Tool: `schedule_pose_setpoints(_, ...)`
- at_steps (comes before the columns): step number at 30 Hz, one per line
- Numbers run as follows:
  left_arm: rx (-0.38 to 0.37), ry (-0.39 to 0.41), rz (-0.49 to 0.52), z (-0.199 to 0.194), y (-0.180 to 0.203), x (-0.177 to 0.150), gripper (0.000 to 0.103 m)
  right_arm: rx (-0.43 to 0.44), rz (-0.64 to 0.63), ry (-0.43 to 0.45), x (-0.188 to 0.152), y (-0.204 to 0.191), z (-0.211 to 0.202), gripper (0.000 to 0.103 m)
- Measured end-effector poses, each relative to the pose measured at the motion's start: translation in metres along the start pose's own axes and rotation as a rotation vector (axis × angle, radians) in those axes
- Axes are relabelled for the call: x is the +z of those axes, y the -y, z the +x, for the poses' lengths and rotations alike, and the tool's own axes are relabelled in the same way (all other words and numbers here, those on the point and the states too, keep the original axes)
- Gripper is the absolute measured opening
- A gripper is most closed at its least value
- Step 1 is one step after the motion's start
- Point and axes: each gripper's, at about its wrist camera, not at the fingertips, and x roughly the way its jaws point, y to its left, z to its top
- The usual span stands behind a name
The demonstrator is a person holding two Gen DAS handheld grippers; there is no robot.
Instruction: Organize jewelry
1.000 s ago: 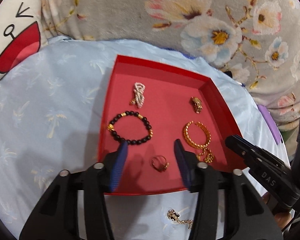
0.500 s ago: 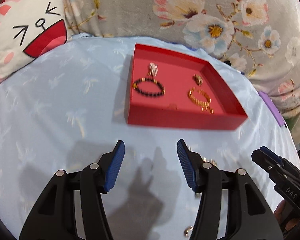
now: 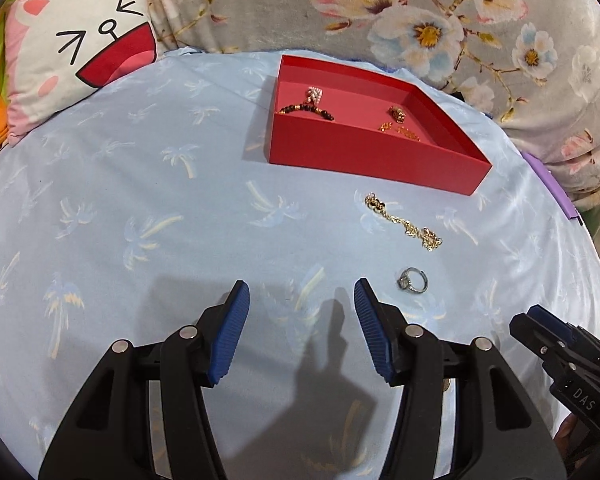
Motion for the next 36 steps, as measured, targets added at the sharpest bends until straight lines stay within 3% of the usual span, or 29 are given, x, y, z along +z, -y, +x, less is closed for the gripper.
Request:
schedule_pose_setpoints(13, -0.002, -0.017, -0.012, -0.007, -0.001, -0.013, 0.055, -0.015, 0.004, -0.007, -0.013, -0.003, -0.008, 0.049)
schedule_pose_setpoints(36, -0.033, -0.044, 0.096, -0.014, 0.032, -0.031, 0.059, 0.009, 0.032, -0.016, -0.031, -0.004, -0.023, 0.054)
